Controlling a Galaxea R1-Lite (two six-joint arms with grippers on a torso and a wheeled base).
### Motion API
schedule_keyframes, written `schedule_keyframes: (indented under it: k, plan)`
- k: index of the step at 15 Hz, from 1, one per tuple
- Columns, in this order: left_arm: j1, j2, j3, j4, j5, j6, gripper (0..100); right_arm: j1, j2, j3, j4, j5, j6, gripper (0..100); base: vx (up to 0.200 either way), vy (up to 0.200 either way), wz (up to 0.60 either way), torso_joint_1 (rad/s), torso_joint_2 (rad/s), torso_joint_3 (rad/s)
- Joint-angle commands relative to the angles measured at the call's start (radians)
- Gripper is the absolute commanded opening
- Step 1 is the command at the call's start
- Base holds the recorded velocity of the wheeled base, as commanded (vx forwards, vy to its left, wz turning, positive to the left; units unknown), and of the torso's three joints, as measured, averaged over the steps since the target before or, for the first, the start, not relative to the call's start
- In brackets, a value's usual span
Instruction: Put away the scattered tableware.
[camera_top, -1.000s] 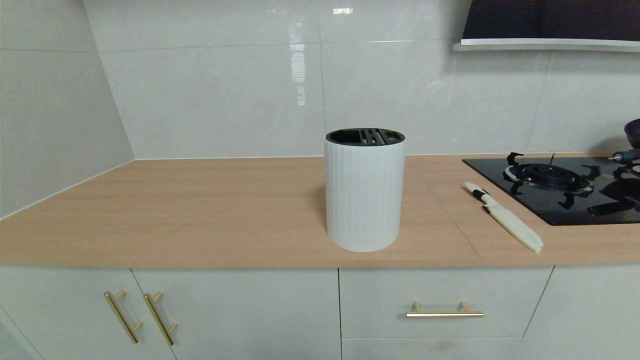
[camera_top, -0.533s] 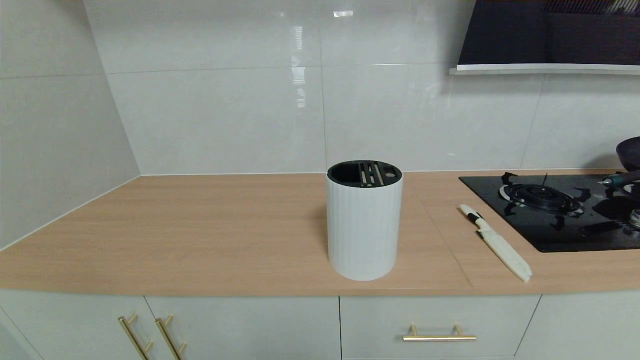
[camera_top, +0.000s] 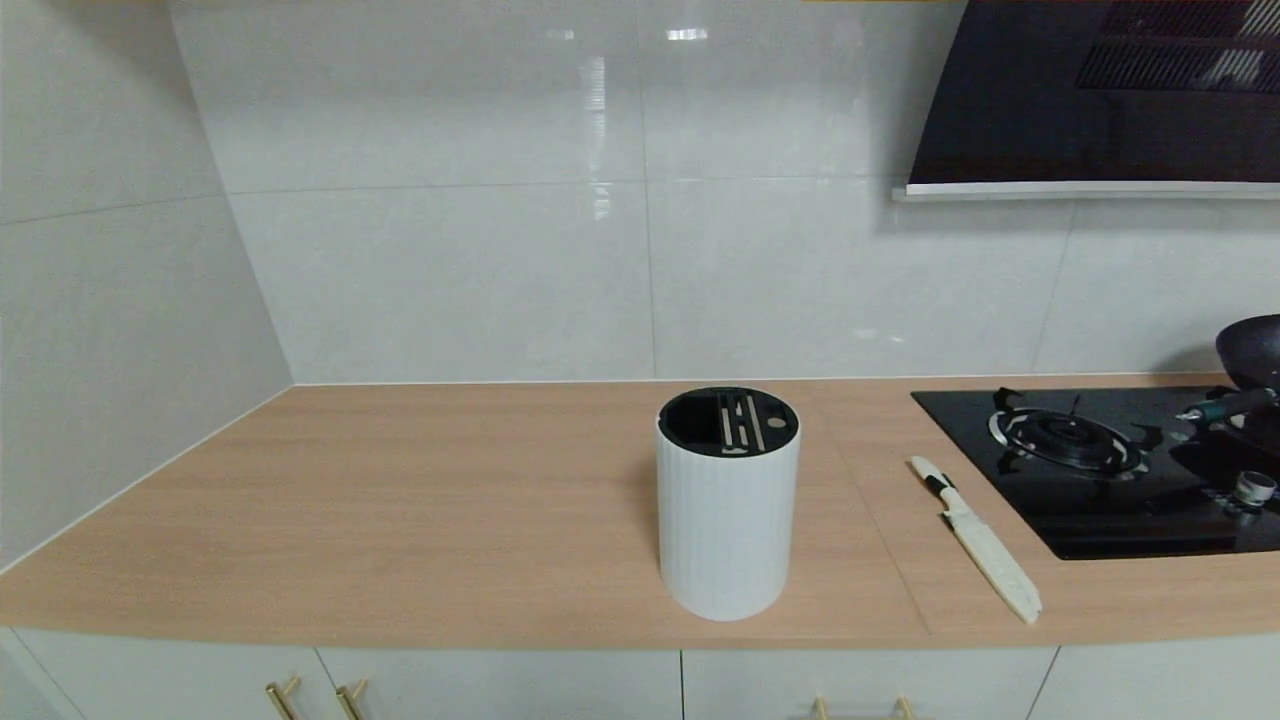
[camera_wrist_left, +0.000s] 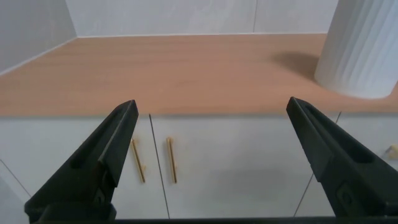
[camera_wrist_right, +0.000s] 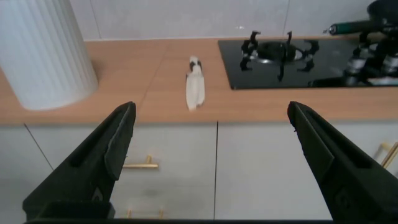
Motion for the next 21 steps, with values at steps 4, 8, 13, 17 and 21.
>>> schedule_keyframes:
  k: [4,8,13,17,21]
  plan:
    - [0.0,0.0,0.0,0.0,-0.002,0.0,100,0.0,0.0,0.0,0.0,0.0,0.0,100,0.0,0.0,0.0,0.284,-0.59,-0.313]
    - [0.0,0.0,0.0,0.0,-0.002,0.0,100,0.0,0.0,0.0,0.0,0.0,0.0,100,0.0,0.0,0.0,0.238,-0.49,-0.265]
    - [0.0,0.0,0.0,0.0,0.0,0.0,100,0.0,0.0,0.0,0.0,0.0,0.0,100,0.0,0.0,0.0,0.094,-0.2,-0.102]
    - [0.0,0.0,0.0,0.0,0.0,0.0,100,0.0,0.0,0.0,0.0,0.0,0.0,100,0.0,0.0,-0.15,0.001,0.0,0.001]
    - [0.0,0.0,0.0,0.0,-0.002,0.0,100,0.0,0.0,0.0,0.0,0.0,-0.002,100,0.0,0.0,0.0,0.0,0.0,0.0]
